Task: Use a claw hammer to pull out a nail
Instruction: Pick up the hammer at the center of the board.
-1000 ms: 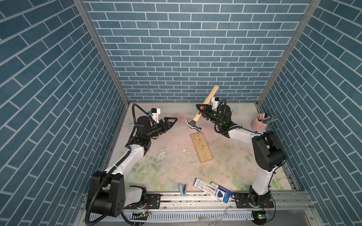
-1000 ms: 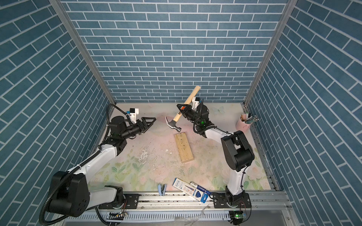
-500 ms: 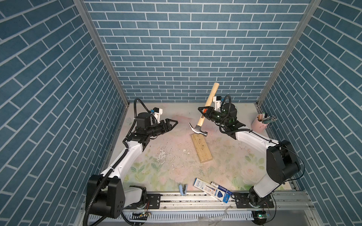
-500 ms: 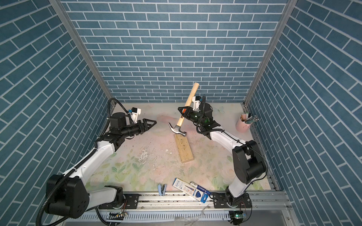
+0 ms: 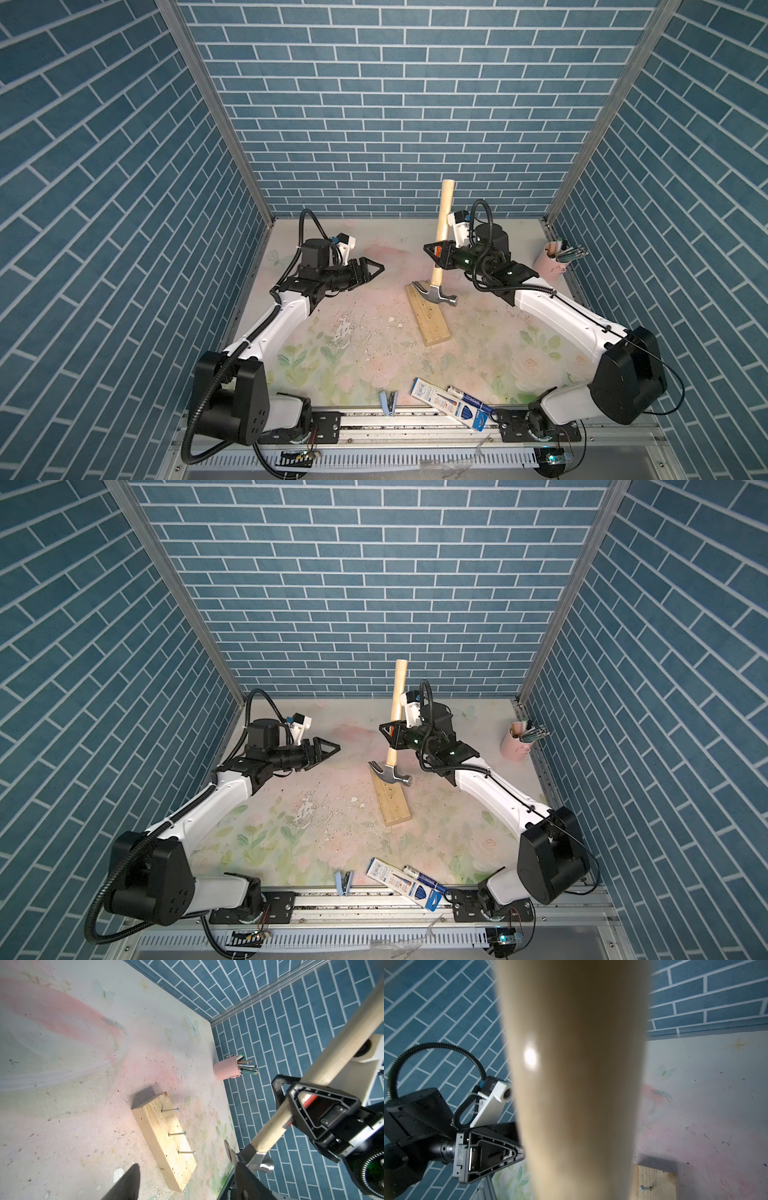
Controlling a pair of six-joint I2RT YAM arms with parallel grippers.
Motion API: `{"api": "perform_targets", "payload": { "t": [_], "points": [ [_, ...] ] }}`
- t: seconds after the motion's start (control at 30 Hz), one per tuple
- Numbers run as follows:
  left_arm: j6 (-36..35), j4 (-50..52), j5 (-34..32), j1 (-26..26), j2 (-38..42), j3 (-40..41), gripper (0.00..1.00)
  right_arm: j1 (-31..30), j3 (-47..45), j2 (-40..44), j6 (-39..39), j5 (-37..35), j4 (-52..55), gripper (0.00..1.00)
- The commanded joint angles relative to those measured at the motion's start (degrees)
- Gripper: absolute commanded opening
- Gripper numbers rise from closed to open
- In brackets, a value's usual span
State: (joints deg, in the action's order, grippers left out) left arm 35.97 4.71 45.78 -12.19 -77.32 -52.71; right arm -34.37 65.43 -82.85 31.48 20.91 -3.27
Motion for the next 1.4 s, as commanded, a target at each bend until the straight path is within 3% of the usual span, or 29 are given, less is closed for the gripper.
{"api": "perform_targets", "payload": {
  "t": [0.0, 0.57, 1.37],
  "points": [
    [-1.48, 1.33, 0.30, -1.06, -0.65, -1.17, 0.72, -2.41, 2.27, 3.47, -7.21, -3.68, 1.40, 0.00],
    [-1.63, 2.65, -2.00, -5.17, -4.63, 0.04, 0.70, -11.28, -8.48, 6.36, -20.10, -14.35, -6.18, 0.00],
    [-1.27, 2.34, -2.25, -8.34, -7.49, 2.25, 0.64, -15.98, -17.64, 4.32, -25.02, -17.24, -22.14, 0.00]
  ]
}}
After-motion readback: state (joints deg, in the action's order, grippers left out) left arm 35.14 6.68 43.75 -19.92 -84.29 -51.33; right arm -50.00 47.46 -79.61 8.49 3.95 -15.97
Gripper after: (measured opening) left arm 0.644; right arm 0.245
